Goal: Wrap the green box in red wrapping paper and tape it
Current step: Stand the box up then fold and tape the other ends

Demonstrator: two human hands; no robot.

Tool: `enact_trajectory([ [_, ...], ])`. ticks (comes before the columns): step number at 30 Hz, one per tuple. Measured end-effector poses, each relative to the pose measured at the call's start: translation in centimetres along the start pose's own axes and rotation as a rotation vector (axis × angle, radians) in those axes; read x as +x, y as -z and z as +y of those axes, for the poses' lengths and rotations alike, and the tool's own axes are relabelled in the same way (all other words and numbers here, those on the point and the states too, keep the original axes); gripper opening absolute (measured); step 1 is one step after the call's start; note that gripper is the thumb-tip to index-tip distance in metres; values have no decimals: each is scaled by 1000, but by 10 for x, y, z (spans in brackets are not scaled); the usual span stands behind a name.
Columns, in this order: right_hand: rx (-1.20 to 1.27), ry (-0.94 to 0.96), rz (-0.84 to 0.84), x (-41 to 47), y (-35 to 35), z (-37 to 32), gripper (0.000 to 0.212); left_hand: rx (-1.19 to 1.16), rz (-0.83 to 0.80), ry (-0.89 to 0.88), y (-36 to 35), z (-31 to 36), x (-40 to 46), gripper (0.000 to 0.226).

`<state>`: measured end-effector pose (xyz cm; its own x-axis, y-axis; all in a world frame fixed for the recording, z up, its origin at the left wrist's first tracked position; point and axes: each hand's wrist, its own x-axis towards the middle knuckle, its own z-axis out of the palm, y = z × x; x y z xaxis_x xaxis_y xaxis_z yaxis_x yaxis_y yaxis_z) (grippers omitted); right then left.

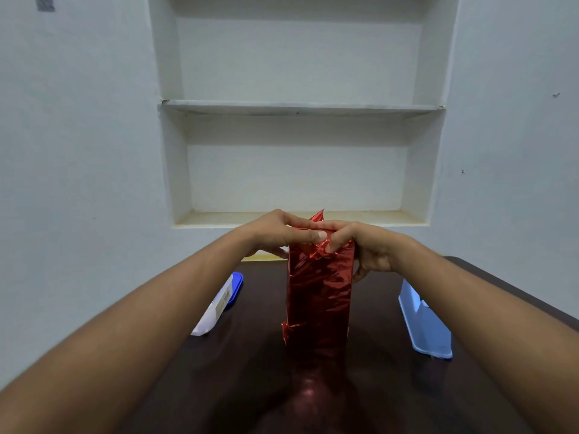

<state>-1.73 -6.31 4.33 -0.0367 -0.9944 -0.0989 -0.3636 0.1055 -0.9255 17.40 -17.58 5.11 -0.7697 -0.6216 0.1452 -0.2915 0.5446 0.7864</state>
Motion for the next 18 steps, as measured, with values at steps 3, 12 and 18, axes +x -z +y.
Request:
enact_trajectory([
  [3, 19, -14, 25, 2, 3, 3, 76, -27, 24, -6, 0, -5, 2, 44],
  [12, 105, -30, 74, -1, -2, 4, 76, -28, 101, -8, -4, -14, 8, 67],
  [18, 245, 27, 235, 1, -4, 6, 61, -84, 131, -3, -12, -17, 16, 68],
])
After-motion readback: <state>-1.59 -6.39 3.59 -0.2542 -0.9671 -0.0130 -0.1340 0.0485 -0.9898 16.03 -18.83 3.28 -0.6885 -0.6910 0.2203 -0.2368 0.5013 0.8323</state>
